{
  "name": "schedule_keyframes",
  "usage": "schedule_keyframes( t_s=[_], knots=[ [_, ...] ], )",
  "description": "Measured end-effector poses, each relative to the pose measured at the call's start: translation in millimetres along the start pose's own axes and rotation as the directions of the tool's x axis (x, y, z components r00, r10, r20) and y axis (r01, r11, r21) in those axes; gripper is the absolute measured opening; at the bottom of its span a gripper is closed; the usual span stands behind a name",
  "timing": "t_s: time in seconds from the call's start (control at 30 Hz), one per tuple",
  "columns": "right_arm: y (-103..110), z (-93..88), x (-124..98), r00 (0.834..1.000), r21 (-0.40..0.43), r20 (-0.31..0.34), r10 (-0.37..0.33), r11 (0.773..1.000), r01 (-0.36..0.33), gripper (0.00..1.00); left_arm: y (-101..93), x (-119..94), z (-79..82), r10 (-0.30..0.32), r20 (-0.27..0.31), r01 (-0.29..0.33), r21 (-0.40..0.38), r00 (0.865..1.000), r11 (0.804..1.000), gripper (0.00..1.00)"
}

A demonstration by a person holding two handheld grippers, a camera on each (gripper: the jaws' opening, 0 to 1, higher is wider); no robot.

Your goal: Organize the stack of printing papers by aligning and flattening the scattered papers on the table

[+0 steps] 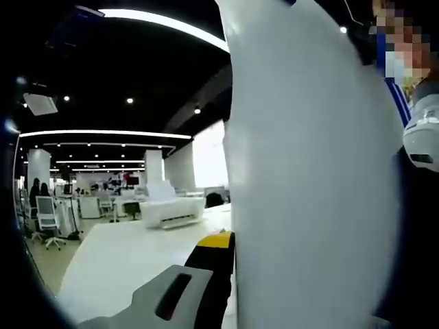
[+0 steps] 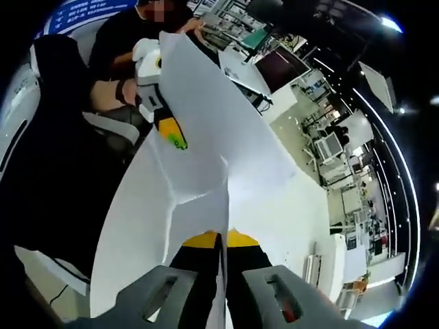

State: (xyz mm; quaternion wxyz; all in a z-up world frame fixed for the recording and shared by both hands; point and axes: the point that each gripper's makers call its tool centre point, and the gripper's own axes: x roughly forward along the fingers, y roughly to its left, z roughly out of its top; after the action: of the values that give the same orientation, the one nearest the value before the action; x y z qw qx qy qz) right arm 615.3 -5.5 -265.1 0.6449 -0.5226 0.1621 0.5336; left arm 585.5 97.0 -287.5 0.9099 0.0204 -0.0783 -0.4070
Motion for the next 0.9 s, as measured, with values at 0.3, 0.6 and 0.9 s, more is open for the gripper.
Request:
schedule_keyframes(
  t_s=[0.3,0.6,0.9],
  knots=[
    [8.1,20.3,4.5,0.998,-0.034,0.040,0.039,0.999,-0.038,0.00,-3.3,1.7,-2.0,-0.010,-0.007,0.010,0.008,1.000,1.000,0.06],
    [7.5,31.5,8.2,0.998,-0.052,0.052,0.045,0.998,-0.043,0.00,-7.8,2.9,-2.0,-0.031,-0.010,0.031,0.013,0.999,0.999,0.07],
    [10.3,40.8,12.7,0.996,-0.059,0.062,0.061,0.997,-0.057,0.00,-11.3,5.8,-9.8,-0.045,-0.038,0.046,0.023,0.998,0.999,0.15]
  ],
)
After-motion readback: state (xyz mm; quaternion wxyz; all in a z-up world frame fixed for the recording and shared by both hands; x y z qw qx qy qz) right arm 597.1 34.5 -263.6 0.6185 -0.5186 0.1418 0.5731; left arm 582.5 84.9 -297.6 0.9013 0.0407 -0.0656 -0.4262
